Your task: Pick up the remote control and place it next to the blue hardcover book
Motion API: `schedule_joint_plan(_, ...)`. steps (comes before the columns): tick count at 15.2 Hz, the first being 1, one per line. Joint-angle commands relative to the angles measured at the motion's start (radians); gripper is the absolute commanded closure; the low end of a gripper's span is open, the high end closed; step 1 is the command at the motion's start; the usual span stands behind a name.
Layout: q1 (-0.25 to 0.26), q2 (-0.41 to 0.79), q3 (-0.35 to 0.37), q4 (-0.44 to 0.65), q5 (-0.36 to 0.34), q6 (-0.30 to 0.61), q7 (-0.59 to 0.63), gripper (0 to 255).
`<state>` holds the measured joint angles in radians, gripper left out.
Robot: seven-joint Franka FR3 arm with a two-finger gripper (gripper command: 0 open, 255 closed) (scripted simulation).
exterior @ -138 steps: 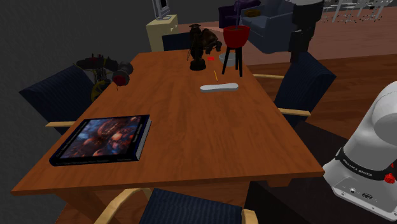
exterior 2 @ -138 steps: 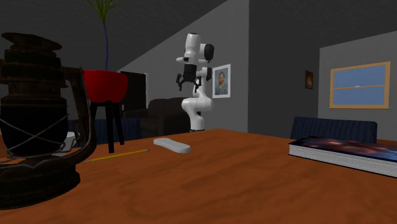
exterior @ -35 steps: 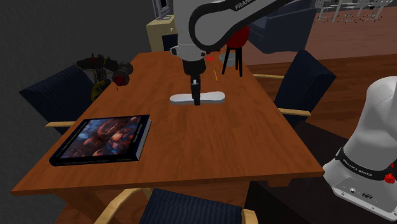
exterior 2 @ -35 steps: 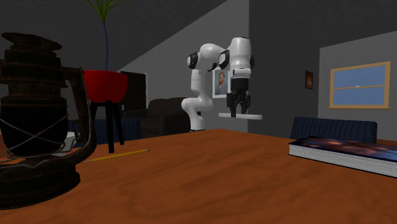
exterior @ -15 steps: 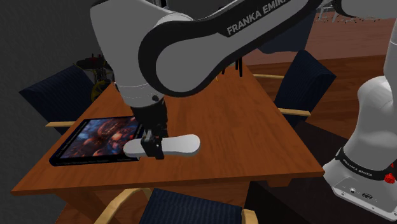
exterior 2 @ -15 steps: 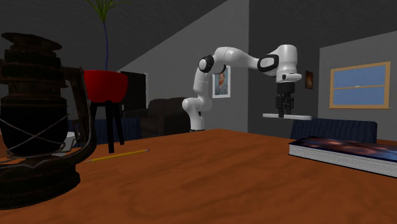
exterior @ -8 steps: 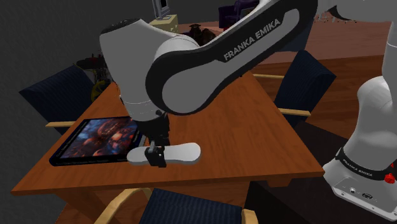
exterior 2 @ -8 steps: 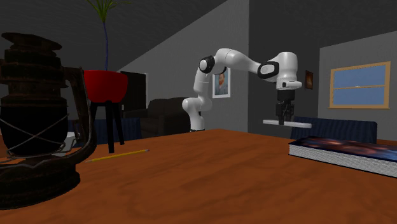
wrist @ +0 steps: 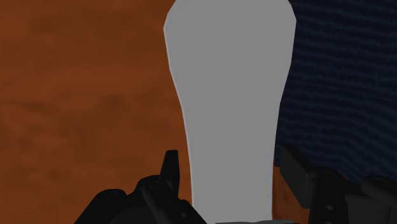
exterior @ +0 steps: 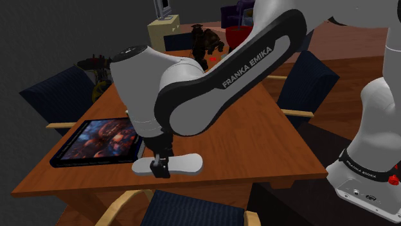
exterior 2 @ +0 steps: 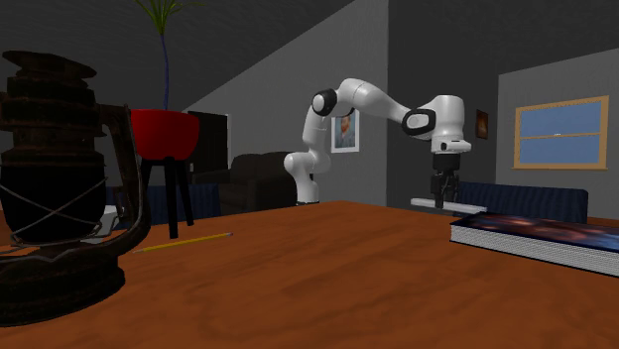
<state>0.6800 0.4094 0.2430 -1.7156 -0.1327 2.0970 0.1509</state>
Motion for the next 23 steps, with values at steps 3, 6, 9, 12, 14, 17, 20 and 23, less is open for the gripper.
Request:
schedule_joint_plan(3,-0.001,0.011,-0.002,-0.016,-0.004,0.028,0.001,255)
schedule_joint_plan(6,0.000,0.011,-0.002,-0.016,-0.004,0.028,0.001,255)
schedule_joint_plan(9,0.000,0.011,-0.002,-0.016,-0.004,0.028,0.001,255)
schedule_joint_plan(12,-0.001,0.011,-0.002,-0.016,-0.004,0.028,0.001,0)
schedule_joint_plan(14,0.000,0.011,-0.002,-0.016,-0.004,0.028,0.001,0)
schedule_joint_plan(17,-0.002,-0.016,0.002,0.014,0.005,-0.029,-0.005,0)
schedule_joint_plan(20,-0.003,-0.037,0.005,0.046,0.013,-0.080,-0.009,0)
schedule_joint_plan(23,-0.003,-0.037,0.005,0.046,0.013,-0.080,-0.009,0)
